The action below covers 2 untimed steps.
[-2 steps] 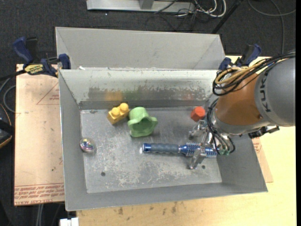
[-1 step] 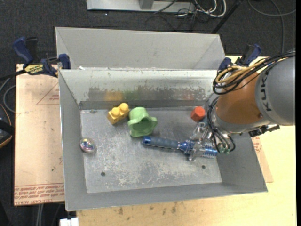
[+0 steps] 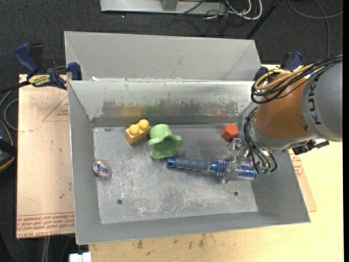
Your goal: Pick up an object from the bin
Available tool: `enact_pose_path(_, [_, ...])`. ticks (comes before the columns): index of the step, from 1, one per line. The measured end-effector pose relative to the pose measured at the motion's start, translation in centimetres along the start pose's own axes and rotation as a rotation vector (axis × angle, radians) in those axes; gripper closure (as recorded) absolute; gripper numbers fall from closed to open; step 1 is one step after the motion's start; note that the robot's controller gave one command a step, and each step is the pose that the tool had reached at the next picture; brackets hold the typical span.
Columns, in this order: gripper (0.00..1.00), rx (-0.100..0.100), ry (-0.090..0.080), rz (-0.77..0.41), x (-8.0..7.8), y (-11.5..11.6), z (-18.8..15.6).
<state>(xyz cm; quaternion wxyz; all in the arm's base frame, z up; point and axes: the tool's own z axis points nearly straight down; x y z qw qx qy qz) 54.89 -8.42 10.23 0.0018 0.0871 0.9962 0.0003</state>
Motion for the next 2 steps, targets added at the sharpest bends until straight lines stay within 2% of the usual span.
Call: enact_pose_path(2, [1.00,0.000,0.002,-0.001,-0.07,0.05,-2.25])
